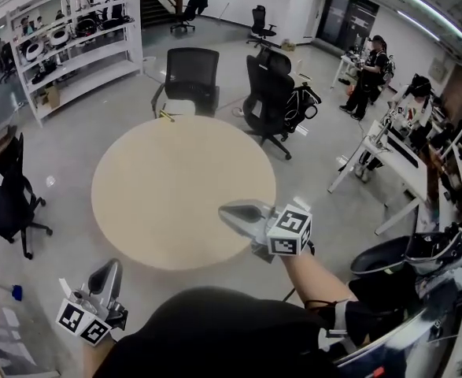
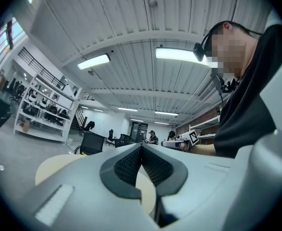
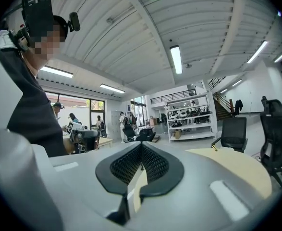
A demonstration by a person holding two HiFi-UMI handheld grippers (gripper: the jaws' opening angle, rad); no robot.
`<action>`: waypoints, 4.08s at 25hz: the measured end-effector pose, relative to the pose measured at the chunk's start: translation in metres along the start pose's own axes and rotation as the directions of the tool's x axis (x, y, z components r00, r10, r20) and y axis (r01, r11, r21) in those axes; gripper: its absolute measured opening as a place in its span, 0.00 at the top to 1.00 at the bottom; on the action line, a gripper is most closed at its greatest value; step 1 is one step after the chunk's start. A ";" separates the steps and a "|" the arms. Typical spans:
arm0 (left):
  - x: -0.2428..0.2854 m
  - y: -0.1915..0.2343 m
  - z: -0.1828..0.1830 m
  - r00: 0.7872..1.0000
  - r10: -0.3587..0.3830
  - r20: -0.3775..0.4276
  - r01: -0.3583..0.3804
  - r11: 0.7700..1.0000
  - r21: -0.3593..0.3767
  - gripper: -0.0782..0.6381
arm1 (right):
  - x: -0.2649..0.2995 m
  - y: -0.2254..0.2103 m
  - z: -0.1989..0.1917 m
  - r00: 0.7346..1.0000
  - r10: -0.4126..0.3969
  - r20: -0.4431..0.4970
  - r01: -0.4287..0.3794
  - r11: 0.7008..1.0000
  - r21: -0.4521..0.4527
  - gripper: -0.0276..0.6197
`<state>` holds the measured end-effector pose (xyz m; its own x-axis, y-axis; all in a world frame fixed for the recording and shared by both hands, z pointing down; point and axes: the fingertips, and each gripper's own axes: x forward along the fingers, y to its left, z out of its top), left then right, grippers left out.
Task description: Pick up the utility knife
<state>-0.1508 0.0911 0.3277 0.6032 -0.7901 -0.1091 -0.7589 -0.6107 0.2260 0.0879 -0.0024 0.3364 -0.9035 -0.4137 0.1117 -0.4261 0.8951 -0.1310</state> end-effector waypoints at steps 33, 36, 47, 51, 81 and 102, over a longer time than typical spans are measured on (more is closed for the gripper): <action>0.350 0.047 -0.050 0.967 0.189 -0.168 -0.192 0.981 0.002 0.90 | 0.017 -0.395 -0.030 0.986 0.167 0.007 -0.167 0.981 0.103 0.93; 0.341 0.093 -0.056 0.963 0.193 -0.186 -0.198 0.980 -0.009 0.90 | 0.047 -0.409 -0.039 0.993 0.121 -0.004 -0.120 0.987 0.107 0.93; 0.349 0.319 -0.071 0.981 0.106 -0.163 -0.107 0.994 0.006 0.90 | 0.197 -0.472 -0.053 0.981 -0.099 -0.168 0.110 0.992 0.058 0.78; 0.371 0.358 -0.083 0.985 0.112 -0.134 -0.113 0.994 0.000 0.90 | 0.248 -0.533 -0.053 0.968 -0.120 -0.220 0.130 0.991 0.028 0.73; 0.395 0.524 -0.234 0.965 0.155 -0.213 -0.159 0.987 -0.002 0.89 | 0.610 -0.864 -0.263 0.820 -0.046 -0.571 0.185 0.964 0.188 0.35; 0.393 0.521 -0.261 0.967 0.131 -0.220 -0.147 0.988 -0.056 0.90 | 0.623 -0.845 -0.257 0.747 -0.067 -0.661 0.093 0.996 0.004 0.74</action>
<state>-0.2450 -0.5238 0.6551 0.5374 -0.8321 0.1372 -0.8244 -0.4841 0.2932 -0.1029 -0.9742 0.7695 -0.6161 -0.2597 0.7436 -0.5088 0.8519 -0.1241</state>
